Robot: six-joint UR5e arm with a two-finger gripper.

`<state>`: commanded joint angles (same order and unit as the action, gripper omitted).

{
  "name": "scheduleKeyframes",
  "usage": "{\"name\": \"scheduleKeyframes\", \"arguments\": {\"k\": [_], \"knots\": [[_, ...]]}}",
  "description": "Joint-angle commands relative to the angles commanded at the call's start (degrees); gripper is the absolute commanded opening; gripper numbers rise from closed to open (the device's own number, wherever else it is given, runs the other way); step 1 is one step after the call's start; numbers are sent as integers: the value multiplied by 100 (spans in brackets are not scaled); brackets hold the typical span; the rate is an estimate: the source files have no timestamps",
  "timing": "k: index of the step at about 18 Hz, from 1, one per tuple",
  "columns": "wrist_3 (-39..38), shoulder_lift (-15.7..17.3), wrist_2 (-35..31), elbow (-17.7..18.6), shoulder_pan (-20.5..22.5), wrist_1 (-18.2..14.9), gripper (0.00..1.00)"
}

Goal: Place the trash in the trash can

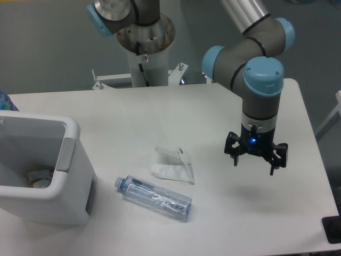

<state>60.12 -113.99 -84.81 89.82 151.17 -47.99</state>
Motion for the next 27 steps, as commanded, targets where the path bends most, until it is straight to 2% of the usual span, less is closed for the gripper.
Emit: {"name": "scheduleKeyframes", "arguments": {"k": [8, 11, 12, 17, 21, 24, 27], "knots": [[-35, 9, 53, 131, -9, 35, 100], [-70, 44, 53, 596, -131, 473, 100], [-53, 79, 53, 693, -210, 501, 100], [9, 123, 53, 931, -632, 483, 100], [17, 184, 35, 1317, -993, 466, 100], [543, 254, 18, 1537, -1011, 457, 100], [1062, 465, 18, 1801, -976, 308, 100]]}}
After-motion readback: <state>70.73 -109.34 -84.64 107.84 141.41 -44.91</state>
